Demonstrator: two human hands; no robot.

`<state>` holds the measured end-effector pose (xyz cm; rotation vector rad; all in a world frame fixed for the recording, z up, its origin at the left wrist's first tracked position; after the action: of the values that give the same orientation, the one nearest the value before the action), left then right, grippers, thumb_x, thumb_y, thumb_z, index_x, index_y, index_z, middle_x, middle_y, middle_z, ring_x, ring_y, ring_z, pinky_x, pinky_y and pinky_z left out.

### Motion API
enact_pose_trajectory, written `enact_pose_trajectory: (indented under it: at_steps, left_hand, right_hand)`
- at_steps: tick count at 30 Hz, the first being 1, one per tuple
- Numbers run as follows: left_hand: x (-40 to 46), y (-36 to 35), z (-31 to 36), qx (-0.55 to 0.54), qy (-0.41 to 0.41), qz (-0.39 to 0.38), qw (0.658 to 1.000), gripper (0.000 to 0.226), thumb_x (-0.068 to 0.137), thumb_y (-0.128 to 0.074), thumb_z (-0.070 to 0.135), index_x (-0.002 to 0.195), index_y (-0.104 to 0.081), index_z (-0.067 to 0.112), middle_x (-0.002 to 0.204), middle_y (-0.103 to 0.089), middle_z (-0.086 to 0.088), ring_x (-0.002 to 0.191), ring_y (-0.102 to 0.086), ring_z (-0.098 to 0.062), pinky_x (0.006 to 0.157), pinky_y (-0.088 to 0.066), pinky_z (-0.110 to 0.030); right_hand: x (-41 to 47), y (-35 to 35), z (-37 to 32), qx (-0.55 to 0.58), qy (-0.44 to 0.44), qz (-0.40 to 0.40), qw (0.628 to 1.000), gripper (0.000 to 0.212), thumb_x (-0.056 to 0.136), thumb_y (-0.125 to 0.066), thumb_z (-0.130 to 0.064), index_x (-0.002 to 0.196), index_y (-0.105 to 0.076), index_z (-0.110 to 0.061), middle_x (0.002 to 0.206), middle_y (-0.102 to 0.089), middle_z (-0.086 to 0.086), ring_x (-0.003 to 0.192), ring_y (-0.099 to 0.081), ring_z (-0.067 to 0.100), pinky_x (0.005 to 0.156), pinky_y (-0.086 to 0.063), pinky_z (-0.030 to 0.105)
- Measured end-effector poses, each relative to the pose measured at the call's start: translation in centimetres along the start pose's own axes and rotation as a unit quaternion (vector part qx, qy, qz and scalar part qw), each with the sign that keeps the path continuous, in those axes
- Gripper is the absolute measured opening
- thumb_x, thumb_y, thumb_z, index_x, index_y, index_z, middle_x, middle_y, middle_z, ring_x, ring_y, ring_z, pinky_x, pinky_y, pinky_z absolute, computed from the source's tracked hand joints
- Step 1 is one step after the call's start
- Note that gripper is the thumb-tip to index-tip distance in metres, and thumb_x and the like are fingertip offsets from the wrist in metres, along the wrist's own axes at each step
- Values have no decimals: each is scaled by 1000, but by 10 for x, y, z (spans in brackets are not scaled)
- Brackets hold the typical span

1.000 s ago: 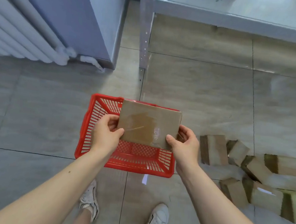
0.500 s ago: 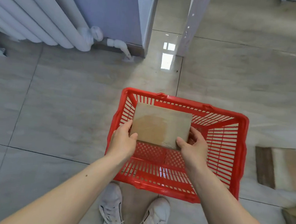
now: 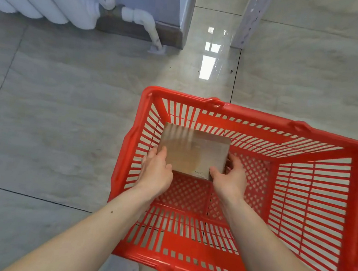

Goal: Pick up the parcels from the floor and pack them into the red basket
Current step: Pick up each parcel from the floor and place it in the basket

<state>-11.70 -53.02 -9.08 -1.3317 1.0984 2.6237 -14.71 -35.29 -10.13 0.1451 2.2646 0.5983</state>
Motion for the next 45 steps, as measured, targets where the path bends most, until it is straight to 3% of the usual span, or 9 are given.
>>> enact_pose_trajectory:
  at_steps: [5,12,16,25,30,35,38,41,45]
  left_hand:
    - [4,-10,0,-11,-4,-7,1000,53,103,-41,15,153,-27,11,165,0,0,153,-11,-22,121,-20,-37]
    - [-2,-13,5,13,14,-29,999,55,105,-36,21,156,-17,16,167,0,0,154,-1,-20,123,-10,-41]
    - [-22,-3,18,-29,12,-32,999,56,104,-36,20,157,-15,22,167,3,2,154,2,-18,124,-8,-41]
    - [-133,23,104,-50,-38,-64,996,55,105,-33,24,157,-16,24,166,-7,4,153,-6,-15,122,-8,-35]
    - [-198,36,170,-62,-80,-71,992,51,105,-35,25,155,-26,17,165,-17,2,152,-13,-13,124,-10,-33]
    - [-252,36,229,-70,-133,-84,985,48,103,-38,24,150,-39,16,161,-28,2,149,-23,-13,124,-15,-35]
    - [-279,28,262,-46,-163,-100,980,48,103,-38,26,150,-38,16,163,-24,3,150,-19,-12,122,-11,-31]
    - [-304,14,289,-33,-191,-123,973,48,104,-37,28,150,-38,16,163,-22,4,151,-16,-11,124,-10,-33]
    - [-332,-8,315,-20,-221,-152,963,50,103,-40,31,150,-39,16,162,-24,3,150,-18,-12,124,-12,-35]
  right_hand:
    - [6,-5,8,-18,8,0,1000,59,86,-69,-9,140,-47,-21,133,-62,5,123,-59,25,102,-52,46]
    - [5,-4,12,-15,-12,-63,998,69,87,-68,-11,147,-36,-25,140,-56,3,127,-56,24,107,-47,46]
    - [-15,20,5,0,-53,-42,998,67,91,-66,-20,149,-32,-19,148,-47,7,134,-48,28,111,-42,47]
    - [-99,119,-38,10,-39,6,999,60,87,-66,-34,140,-43,-19,136,-58,3,122,-58,21,104,-49,46]
    - [-145,198,-62,59,-51,23,997,47,89,-67,-27,131,-51,-12,112,-61,-1,101,-61,15,95,-48,32]
    - [-185,271,-69,102,-63,68,990,32,87,-69,-22,116,-56,-15,93,-60,-6,95,-62,16,92,-50,34]
    - [-206,314,-66,136,-78,100,983,33,88,-68,-24,117,-55,-17,97,-60,-4,96,-62,19,86,-48,32]
    - [-224,349,-52,153,-101,126,975,41,87,-68,-30,123,-56,-16,112,-61,0,101,-62,22,95,-50,42]
    - [-237,387,-26,189,-119,158,962,37,87,-68,-29,120,-56,-17,104,-58,-6,104,-60,19,99,-50,47]
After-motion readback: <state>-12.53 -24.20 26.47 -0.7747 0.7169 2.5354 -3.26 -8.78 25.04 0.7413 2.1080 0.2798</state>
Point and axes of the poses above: each hand's wrist, its own x-axis towards the middle knuckle, its own y-axis out of the back of the hand, z = x × y, the point moved 4 cm from there along x, towards the middle knuckle
